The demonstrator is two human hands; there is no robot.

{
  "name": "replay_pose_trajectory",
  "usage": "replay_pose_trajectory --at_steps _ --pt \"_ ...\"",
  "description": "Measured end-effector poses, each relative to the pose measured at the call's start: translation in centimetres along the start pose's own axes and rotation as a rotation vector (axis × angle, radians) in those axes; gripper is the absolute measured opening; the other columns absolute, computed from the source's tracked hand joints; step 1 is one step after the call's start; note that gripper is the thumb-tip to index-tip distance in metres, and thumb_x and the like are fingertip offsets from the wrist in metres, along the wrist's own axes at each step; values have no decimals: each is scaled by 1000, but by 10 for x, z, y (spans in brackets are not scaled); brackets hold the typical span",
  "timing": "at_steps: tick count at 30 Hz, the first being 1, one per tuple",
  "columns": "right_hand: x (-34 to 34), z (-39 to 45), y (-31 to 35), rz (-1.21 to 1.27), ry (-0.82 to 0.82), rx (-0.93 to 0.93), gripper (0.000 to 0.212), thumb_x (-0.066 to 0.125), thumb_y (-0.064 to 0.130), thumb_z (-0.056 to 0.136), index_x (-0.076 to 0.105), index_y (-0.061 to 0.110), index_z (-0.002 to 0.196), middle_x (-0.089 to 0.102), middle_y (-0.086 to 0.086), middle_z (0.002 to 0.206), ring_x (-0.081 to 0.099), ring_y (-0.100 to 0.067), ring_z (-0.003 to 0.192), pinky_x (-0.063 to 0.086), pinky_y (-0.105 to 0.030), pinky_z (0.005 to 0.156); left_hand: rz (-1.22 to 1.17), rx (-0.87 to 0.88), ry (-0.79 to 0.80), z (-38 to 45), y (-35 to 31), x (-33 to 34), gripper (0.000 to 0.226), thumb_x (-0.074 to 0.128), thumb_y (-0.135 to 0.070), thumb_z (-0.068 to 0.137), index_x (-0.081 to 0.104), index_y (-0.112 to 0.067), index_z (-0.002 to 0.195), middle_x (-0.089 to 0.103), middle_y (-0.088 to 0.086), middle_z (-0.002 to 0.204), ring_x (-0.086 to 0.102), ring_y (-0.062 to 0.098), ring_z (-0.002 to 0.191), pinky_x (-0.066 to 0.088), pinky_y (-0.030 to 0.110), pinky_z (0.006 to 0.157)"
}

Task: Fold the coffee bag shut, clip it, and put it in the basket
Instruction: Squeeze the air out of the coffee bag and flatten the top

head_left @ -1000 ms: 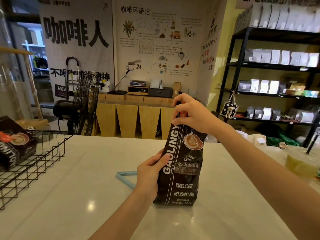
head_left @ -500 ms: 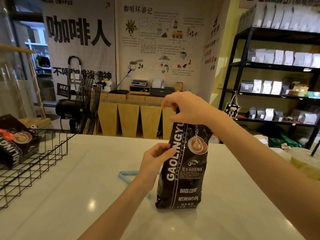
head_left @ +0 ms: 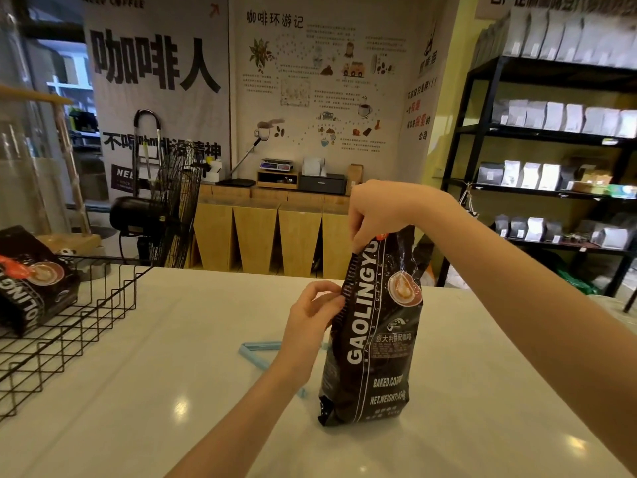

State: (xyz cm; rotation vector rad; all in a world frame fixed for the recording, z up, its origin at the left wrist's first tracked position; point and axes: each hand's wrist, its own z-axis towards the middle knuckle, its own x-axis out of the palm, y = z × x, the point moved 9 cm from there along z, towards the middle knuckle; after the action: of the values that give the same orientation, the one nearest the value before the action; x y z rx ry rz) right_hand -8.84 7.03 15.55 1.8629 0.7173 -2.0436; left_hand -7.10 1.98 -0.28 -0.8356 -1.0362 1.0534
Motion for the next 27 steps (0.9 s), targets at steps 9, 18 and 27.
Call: replay_pose_trajectory --at_steps 9,18,27 --pt "2 -3 -10 65 -105 -13 20 66 29 79 73 12 86 66 2 75 56 -5 62 45 -17 59 -7 26 -16 -4 2 5 21 57 -7 83 66 -24 92 76 -10 81 70 8 83 55 18 66" --pt "-3 -13 -17 78 -179 -25 22 65 32 79 73 12 81 64 6 65 56 -4 57 50 -21 56 -237 -135 50 -7 17 16 20 54 -14 86 67 -10 100 75 7 91 70 20 85 57 28 68" --pt "1 -2 -17 -19 -209 -2 22 66 33 78 71 12 81 59 6 65 51 -3 56 46 -21 55 -56 3 24 -8 -2 20 34 63 -35 65 62 -20 95 72 -2 89 70 5 78 52 15 61"
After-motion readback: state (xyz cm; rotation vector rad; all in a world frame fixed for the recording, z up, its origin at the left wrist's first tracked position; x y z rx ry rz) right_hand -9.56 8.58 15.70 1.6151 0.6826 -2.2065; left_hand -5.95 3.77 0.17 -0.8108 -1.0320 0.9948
